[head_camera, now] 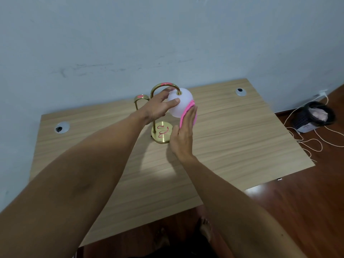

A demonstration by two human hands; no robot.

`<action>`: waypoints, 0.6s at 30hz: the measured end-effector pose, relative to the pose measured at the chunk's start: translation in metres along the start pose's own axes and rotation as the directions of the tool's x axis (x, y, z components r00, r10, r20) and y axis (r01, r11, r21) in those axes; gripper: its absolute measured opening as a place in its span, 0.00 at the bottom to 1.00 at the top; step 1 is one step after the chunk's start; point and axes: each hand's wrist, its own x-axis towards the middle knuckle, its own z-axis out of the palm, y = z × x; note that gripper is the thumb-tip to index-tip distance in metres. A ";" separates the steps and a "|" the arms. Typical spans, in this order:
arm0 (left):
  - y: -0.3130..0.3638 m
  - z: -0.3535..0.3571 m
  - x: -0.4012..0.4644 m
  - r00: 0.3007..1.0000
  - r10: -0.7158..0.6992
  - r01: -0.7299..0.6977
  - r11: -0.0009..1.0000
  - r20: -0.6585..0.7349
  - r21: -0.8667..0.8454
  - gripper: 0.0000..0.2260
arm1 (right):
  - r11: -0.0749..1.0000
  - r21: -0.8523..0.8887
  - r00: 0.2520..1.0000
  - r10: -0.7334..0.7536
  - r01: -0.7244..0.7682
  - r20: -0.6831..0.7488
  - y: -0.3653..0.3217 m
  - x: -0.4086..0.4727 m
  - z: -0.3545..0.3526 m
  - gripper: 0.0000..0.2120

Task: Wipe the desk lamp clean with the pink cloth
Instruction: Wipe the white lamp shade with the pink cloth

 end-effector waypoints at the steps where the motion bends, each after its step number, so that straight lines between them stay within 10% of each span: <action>1: 0.000 0.000 0.000 1.000 -0.005 0.005 1.000 0.001 -0.003 0.27 | 0.999 0.028 0.998 0.047 -0.047 -0.029 -0.003 0.009 -0.001 0.38; 18: 0.003 0.000 -0.002 1.000 0.015 -0.015 1.000 -0.005 0.025 0.24 | 0.999 -0.030 1.000 -0.011 0.011 0.011 -0.021 0.045 -0.014 0.34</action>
